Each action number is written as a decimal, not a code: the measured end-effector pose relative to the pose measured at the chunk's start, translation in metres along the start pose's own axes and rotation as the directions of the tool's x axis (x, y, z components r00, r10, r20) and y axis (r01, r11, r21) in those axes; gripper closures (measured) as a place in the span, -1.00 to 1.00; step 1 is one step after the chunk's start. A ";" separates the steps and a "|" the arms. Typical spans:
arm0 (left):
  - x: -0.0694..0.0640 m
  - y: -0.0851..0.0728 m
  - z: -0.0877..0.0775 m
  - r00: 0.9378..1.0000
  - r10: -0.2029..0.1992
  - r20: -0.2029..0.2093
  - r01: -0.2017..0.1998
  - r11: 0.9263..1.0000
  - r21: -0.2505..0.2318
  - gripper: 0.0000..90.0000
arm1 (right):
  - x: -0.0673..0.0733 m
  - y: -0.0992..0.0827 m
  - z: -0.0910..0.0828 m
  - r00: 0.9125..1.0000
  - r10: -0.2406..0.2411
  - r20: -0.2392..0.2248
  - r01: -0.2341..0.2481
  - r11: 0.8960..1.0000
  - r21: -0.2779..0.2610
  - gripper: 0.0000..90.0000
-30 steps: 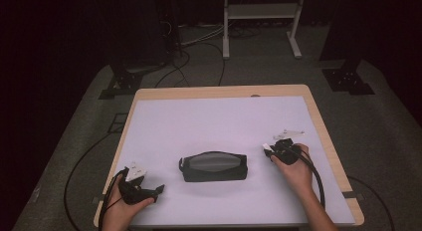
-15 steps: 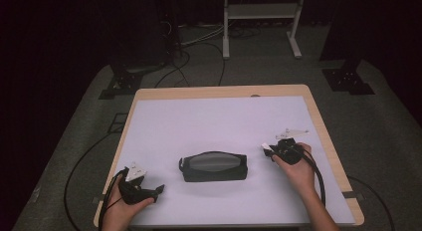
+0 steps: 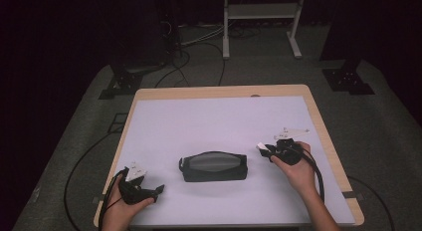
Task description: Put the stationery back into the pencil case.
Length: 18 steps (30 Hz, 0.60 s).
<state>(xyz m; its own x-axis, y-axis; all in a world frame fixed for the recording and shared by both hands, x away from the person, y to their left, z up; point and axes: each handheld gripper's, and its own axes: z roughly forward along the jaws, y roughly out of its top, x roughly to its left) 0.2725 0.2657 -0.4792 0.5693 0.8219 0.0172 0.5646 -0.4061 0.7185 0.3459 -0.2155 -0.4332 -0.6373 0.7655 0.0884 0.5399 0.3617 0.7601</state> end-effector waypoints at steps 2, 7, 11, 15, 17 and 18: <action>0.000 0.000 0.000 1.000 0.001 -0.001 -0.001 1.000 0.000 -0.87 | 0.002 0.001 -0.002 1.000 0.003 -0.014 -0.003 1.000 -0.003 0.56; 0.000 0.000 0.000 1.000 0.002 0.000 -0.002 1.000 0.001 -0.87 | 0.007 0.007 -0.007 0.999 -0.015 -0.035 0.015 1.000 -0.016 0.56; 0.000 0.000 0.000 1.000 0.001 0.000 -0.001 1.000 0.001 -0.87 | 0.010 0.013 -0.012 0.998 -0.035 -0.051 0.033 0.999 -0.032 0.56; 0.000 0.000 0.000 1.000 0.001 0.000 -0.001 1.000 0.001 -0.87 | 0.014 0.019 -0.016 0.997 -0.045 -0.070 0.042 0.998 -0.046 0.56; 0.000 0.000 0.000 1.000 0.001 0.000 -0.001 1.000 0.001 -0.87 | 0.016 0.022 -0.017 0.995 -0.053 -0.079 0.050 0.998 -0.049 0.56; 0.000 0.000 0.000 1.000 0.001 0.000 -0.001 1.000 0.001 -0.87 | 0.018 0.023 -0.017 0.995 -0.052 -0.086 0.048 0.998 -0.050 0.56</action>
<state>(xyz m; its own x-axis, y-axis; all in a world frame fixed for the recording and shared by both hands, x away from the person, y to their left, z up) 0.2728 0.2659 -0.4791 0.5701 0.8214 0.0181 0.5647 -0.4078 0.7176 0.3375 -0.2028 -0.4035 -0.7095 0.6971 0.1035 0.4804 0.3709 0.7948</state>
